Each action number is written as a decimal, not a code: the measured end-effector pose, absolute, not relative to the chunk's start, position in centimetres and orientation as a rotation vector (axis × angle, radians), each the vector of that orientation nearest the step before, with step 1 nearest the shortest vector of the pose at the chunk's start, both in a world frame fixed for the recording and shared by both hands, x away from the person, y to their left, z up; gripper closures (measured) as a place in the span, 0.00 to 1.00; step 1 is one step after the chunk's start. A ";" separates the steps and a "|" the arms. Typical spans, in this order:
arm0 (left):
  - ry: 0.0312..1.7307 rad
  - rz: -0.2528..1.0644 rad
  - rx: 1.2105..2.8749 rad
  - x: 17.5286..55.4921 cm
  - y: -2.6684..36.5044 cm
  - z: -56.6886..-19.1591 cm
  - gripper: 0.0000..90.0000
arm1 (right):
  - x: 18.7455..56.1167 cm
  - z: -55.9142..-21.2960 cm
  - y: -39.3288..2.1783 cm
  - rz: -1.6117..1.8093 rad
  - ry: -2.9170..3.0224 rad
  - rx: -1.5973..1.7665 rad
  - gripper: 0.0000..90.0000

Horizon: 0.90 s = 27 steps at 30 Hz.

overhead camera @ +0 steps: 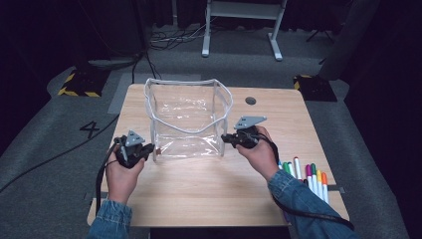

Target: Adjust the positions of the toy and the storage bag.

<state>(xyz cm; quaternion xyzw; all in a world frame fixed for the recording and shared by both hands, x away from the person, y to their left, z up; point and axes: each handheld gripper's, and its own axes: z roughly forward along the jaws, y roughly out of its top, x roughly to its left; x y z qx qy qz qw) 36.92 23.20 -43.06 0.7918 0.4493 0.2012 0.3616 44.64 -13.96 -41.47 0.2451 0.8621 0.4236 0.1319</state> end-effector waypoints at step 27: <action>0.877 0.397 2.141 28.5 17.6 -42.5 0.97 | 33.4 -40.1 -21.7 1.241 2.549 0.746 0.98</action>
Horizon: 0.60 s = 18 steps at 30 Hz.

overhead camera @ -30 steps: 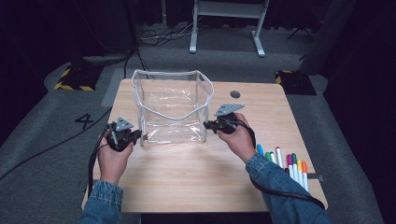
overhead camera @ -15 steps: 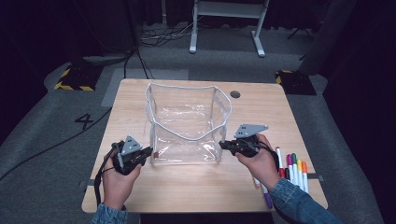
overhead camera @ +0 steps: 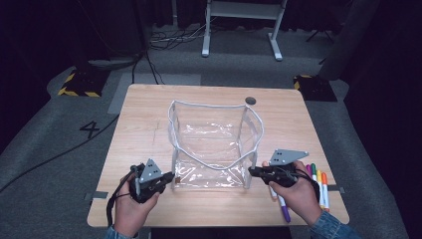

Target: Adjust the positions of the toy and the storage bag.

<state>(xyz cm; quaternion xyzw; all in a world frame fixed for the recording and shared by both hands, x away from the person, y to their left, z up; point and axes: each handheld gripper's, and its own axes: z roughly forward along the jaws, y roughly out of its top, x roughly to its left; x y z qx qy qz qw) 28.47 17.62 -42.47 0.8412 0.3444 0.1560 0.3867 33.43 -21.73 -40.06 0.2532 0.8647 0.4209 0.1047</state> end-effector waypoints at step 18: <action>0.706 0.261 2.216 24.4 14.6 -42.8 0.97 | 27.0 -41.5 -26.7 1.305 2.568 0.798 0.97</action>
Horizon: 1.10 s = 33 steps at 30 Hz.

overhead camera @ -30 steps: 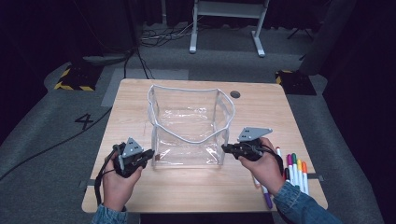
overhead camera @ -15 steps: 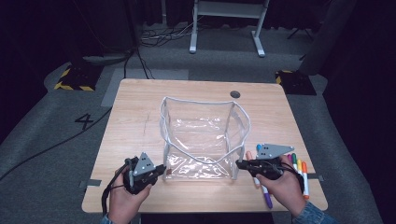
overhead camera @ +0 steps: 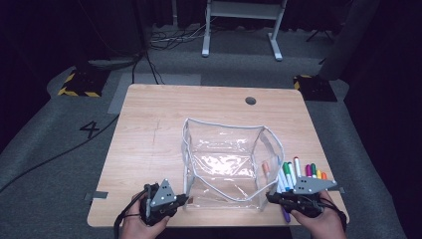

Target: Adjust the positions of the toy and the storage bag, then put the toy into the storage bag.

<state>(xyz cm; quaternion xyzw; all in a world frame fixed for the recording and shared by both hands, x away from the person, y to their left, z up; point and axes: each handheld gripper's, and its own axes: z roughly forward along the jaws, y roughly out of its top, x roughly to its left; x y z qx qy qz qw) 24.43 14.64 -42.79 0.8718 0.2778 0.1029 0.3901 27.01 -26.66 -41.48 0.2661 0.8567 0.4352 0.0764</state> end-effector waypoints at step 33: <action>0.924 0.468 2.108 26.8 18.2 -43.2 0.33 | 25.6 -37.5 -33.7 1.302 2.395 0.926 0.58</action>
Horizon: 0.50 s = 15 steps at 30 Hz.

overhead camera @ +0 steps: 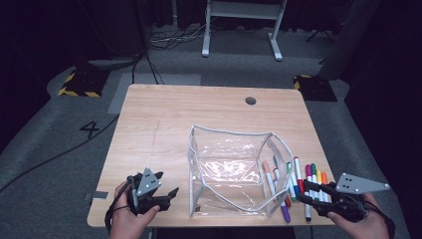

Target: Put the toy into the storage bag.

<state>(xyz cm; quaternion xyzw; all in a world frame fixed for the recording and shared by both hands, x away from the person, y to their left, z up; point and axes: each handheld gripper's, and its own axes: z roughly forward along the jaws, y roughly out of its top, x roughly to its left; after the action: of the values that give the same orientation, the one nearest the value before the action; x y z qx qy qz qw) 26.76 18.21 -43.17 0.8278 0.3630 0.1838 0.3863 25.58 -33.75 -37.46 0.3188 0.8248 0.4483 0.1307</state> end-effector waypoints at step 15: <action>1.007 0.472 2.169 30.3 20.3 -49.2 0.34 | 30.0 -42.0 -42.0 0.945 2.271 1.276 0.61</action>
<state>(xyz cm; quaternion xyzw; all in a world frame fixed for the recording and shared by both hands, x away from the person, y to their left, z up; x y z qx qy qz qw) 30.28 20.31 -49.15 0.8353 0.3877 0.1816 0.3450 29.98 -42.02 -41.97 0.4525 0.8056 0.3351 0.1841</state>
